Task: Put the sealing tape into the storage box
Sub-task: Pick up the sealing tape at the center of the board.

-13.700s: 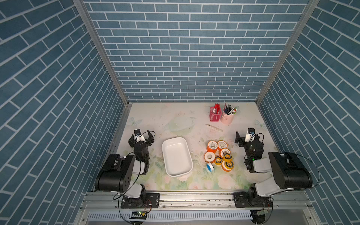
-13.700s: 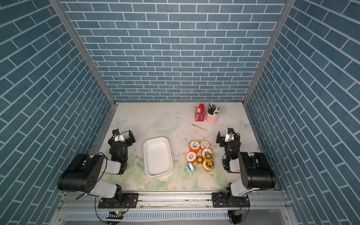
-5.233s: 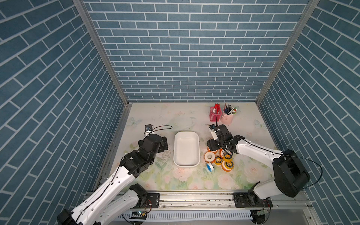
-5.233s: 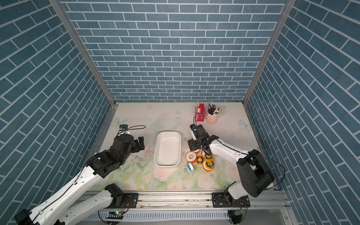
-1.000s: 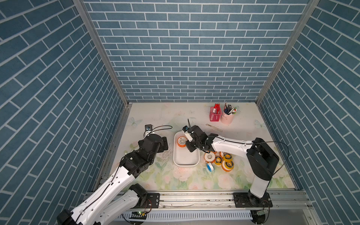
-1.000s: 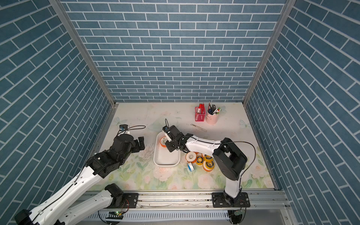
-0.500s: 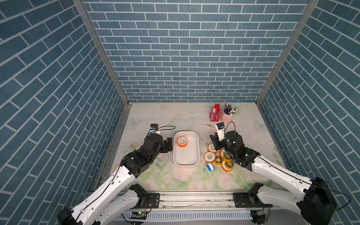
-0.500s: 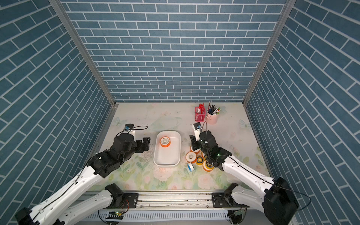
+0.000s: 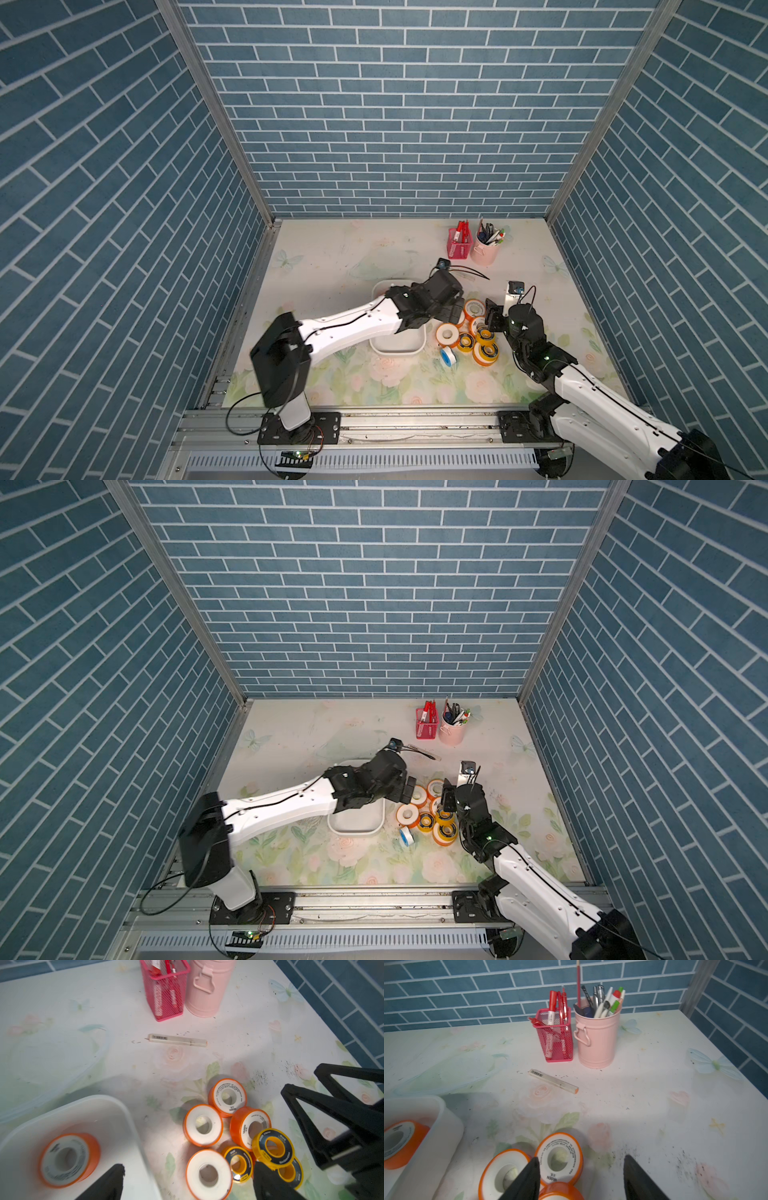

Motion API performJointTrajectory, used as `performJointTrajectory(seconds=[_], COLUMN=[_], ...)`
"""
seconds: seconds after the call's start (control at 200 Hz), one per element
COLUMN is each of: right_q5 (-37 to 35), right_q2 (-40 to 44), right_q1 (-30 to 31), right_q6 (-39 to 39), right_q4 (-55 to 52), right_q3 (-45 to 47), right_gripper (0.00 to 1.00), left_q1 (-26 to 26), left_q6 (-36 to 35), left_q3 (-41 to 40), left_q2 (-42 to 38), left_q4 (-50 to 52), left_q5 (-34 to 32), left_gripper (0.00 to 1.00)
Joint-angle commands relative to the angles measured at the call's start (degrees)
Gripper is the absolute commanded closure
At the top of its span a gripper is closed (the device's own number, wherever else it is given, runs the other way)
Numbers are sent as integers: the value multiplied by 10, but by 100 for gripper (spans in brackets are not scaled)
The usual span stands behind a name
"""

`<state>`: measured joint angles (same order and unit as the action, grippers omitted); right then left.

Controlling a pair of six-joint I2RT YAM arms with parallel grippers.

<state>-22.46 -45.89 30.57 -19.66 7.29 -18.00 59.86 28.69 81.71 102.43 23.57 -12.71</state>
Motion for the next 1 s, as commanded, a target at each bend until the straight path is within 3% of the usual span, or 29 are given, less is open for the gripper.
performJointTrajectory(seconds=[0.0, 0.245, 0.64, 0.995], right_q5=[-28, -12, -1, 4], right_q2=[22, 11, 21, 19], right_q1=[-13, -25, -30, -31], right_q6=[-31, -32, -33, -32], right_q4=[19, 23, 30, 33], right_q3=[10, 9, 15, 17], right_gripper=[33, 31, 30, 30], left_q1=[3, 8, 9, 6], left_q6=[-26, -51, -70, -74], left_q3=[66, 182, 215, 266], left_q2=[75, 191, 249, 297], left_q4=[54, 124, 160, 186], left_q5=[25, 36, 55, 42], left_gripper=[0, 0, 0, 12])
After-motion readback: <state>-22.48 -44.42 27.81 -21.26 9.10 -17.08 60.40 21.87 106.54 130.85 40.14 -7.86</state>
